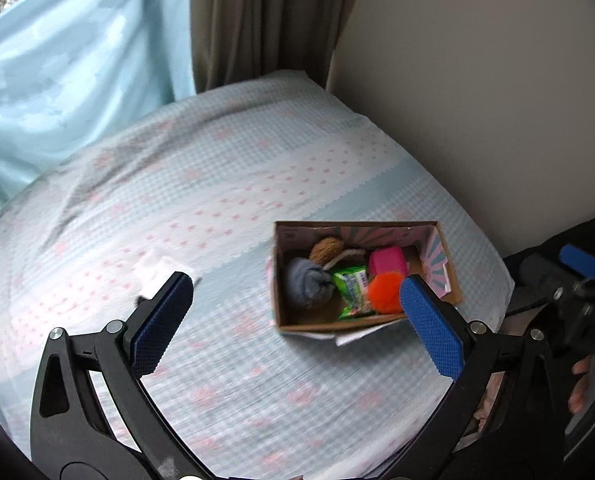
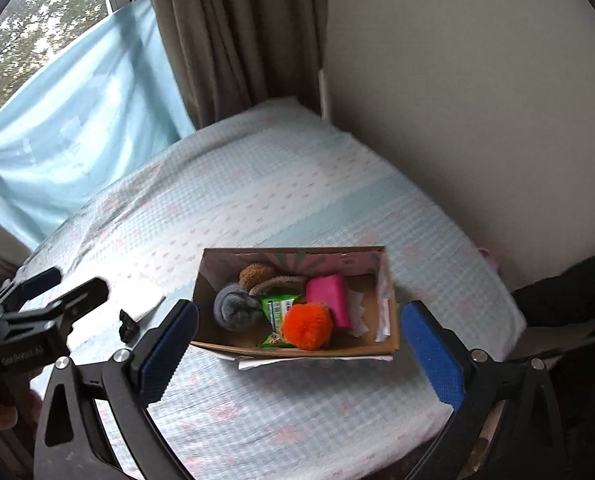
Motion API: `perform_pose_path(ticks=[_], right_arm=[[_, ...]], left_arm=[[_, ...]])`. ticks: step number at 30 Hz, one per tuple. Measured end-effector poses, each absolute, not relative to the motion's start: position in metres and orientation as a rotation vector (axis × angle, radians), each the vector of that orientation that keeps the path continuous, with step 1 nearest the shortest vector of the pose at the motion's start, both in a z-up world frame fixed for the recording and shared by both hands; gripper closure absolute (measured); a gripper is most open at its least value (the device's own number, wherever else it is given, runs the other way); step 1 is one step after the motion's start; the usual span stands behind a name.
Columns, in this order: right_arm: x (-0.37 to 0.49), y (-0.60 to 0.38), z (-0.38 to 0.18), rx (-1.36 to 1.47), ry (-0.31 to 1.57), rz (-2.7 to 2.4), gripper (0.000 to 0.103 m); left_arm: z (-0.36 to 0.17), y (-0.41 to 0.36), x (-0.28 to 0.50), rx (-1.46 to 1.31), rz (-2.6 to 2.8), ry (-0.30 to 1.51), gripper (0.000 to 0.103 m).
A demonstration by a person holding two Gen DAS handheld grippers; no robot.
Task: Organize soft objects
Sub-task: 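Lift both open tools up and away from the box, then move both tools down toward the black sock and white cloth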
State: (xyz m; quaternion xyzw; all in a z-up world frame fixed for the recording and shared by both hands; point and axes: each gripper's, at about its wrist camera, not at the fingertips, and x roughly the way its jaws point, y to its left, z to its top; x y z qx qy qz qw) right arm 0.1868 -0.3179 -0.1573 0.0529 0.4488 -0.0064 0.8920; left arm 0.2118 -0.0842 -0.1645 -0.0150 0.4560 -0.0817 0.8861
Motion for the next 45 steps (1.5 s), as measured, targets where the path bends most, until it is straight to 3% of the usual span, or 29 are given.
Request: perform_pose_path(ticks=[9,20,34,45], right_arm=[[0.131,-0.288,-0.121,0.15,0.843,-0.04,0.001],[0.105,-0.239,-0.107,0.171,0.778,-0.029,0.001],[0.183,-0.125,-0.165,0.067,0.817,0.211,0.001],[0.291,-0.037,-0.292,-0.005,0.986,0.419,0.001]], left_arm=[[-0.126,-0.026,0.142,0.024,-0.146,0.843,0.0],[-0.122,0.056,0.097,0.006,-0.092,0.777,0.0],[-0.218,0.155,0.118,-0.085,-0.008,0.89,0.0],[-0.326,0.174,0.2,-0.15,-0.007,1.01,0.0]])
